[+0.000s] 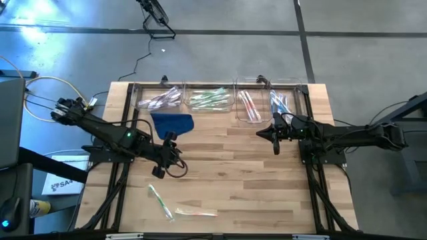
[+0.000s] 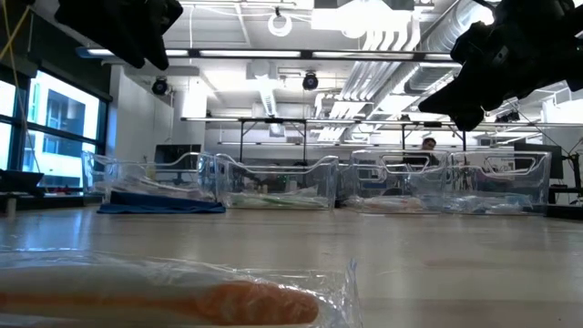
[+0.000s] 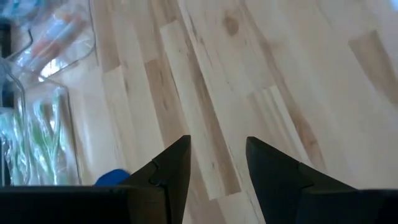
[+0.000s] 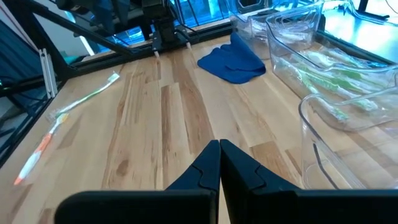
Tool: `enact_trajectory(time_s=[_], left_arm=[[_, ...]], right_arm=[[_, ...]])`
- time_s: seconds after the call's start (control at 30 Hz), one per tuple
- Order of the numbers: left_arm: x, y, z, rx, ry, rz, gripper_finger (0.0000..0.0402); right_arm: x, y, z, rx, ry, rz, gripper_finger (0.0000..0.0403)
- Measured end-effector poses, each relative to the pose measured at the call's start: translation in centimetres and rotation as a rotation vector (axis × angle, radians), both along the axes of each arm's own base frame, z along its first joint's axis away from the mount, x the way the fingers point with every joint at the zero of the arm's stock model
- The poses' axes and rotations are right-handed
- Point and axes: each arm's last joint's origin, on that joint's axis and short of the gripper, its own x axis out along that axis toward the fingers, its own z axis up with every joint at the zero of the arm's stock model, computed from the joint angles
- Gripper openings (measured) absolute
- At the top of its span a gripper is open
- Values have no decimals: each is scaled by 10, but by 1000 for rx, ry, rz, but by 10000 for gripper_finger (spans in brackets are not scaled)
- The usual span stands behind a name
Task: Pick & Place Toothbrushes
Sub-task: Put the orange toothbrush into the middle right transparent bin
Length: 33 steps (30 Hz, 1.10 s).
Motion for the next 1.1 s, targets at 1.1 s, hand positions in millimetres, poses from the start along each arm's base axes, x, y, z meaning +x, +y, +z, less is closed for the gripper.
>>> enact_trajectory(time_s=[1.1], left_arm=[[82, -54, -61, -470, 25, -450, 2]], right_arm=[[0, 0, 1, 1, -7, 0, 2]])
